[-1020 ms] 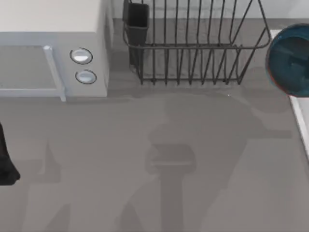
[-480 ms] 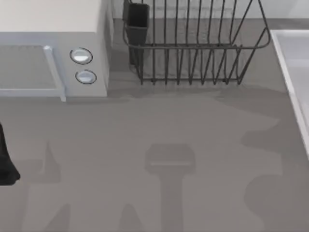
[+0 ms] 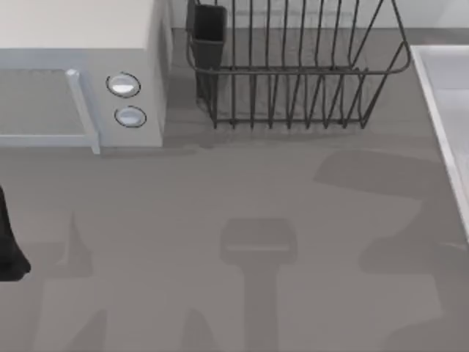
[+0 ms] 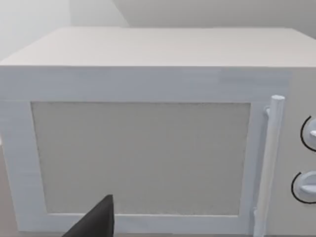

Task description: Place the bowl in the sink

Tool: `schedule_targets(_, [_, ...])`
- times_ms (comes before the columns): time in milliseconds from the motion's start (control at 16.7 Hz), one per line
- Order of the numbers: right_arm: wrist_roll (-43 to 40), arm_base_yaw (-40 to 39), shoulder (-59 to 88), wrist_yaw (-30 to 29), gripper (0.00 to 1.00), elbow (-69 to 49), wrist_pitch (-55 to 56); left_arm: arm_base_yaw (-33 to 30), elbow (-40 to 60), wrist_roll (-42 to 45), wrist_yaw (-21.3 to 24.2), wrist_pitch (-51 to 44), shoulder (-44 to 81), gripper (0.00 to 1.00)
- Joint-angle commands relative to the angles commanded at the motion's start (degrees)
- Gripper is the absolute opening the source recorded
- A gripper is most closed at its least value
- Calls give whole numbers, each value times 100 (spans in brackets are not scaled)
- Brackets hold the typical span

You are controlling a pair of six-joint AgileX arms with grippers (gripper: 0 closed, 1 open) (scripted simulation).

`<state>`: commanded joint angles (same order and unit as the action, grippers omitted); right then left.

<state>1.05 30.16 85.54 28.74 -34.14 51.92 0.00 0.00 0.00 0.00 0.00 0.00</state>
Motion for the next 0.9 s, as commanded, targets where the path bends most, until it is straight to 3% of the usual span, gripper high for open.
schedule_targets(480, [7,-12,234,-4,0,6,201,0,0,0,0,0,0,100])
schedule_targets(900, [-14,43,2422,0,0,286,2727,0,0,0,0,0,0,100])
